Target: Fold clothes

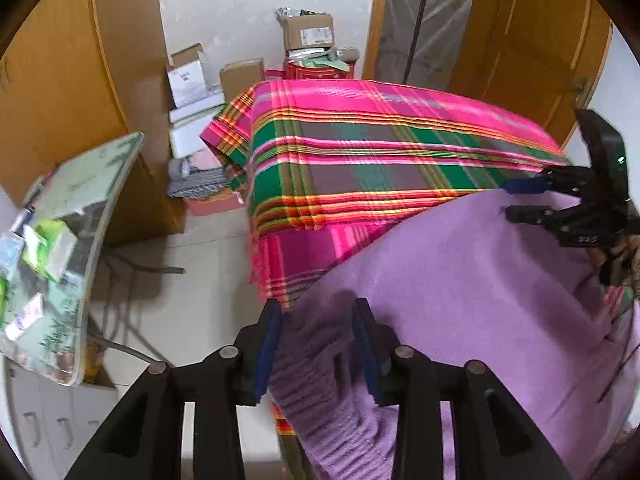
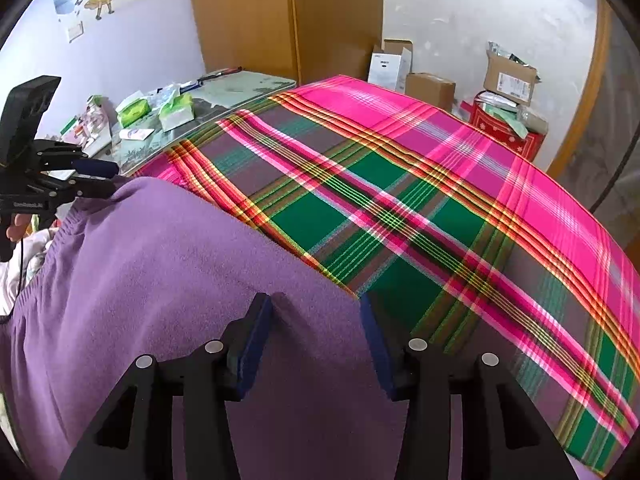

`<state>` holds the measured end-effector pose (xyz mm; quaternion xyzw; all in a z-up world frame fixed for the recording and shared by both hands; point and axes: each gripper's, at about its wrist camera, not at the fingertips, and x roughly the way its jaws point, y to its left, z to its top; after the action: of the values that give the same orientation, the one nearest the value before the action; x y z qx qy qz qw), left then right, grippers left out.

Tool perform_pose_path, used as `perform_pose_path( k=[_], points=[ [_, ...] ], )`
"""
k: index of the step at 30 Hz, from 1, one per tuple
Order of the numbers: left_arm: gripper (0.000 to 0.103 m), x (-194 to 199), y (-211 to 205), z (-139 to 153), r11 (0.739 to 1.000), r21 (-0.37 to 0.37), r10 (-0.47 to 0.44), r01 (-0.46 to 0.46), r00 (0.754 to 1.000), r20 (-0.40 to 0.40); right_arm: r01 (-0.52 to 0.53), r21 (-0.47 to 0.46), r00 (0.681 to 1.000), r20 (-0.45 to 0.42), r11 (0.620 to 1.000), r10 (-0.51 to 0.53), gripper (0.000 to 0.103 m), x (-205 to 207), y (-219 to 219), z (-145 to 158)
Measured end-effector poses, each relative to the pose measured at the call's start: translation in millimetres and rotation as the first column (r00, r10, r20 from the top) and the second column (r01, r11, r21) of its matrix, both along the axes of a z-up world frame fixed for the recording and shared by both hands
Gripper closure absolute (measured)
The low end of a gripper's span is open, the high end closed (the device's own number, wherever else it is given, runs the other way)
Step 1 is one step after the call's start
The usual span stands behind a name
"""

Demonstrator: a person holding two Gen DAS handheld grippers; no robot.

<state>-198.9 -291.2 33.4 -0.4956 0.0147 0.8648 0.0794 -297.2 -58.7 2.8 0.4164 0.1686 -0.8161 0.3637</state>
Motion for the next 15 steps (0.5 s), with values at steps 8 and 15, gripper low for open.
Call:
perform_pose_path(
  k=[8, 15],
  points=[
    [0.07, 0, -6, 0, 0.999, 0.043, -0.011, 0.011, 1.0, -0.002, -0.015, 0.012, 1.0, 0.009, 1.0, 0.015, 0.054, -2, 0, 0],
    [0.093, -2, -26, -1, 0.993, 0.099, 0.059, -0.059, 0.998, 0.003, -0.017, 0.016, 1.0, 0.001, 1.0, 0.017, 0.054, 0, -1, 0]
  ],
)
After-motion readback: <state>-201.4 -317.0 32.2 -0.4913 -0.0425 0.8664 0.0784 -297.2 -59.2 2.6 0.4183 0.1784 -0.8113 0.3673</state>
